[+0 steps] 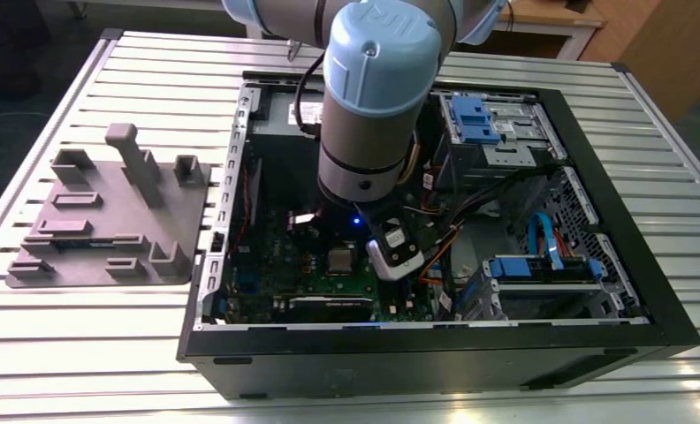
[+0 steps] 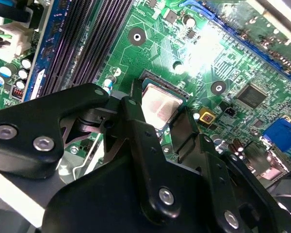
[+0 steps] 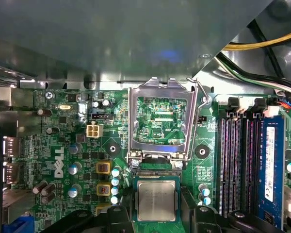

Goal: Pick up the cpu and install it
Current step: 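Place the cpu into insertion slot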

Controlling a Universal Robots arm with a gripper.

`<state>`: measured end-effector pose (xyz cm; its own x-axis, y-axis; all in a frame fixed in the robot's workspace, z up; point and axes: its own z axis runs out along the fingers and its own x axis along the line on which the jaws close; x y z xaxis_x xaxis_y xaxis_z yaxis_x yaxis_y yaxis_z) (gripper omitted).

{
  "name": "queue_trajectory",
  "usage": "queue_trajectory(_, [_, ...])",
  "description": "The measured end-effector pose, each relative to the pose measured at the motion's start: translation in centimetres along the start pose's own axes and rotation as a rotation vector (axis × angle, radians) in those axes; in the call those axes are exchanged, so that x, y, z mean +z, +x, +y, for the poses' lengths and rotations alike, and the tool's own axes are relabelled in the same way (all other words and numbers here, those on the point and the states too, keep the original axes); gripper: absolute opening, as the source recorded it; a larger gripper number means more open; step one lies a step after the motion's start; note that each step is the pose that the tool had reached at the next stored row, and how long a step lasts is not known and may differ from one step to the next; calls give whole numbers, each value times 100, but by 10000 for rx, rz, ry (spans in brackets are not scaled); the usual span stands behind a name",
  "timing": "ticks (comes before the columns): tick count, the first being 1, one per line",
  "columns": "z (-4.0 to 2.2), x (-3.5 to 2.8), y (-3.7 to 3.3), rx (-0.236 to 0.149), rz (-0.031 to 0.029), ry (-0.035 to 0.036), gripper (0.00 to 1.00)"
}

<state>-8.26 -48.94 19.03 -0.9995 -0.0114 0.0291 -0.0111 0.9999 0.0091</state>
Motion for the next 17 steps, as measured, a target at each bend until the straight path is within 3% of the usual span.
queue_trajectory(17, [0,14,-1,0,-1,-3,47])
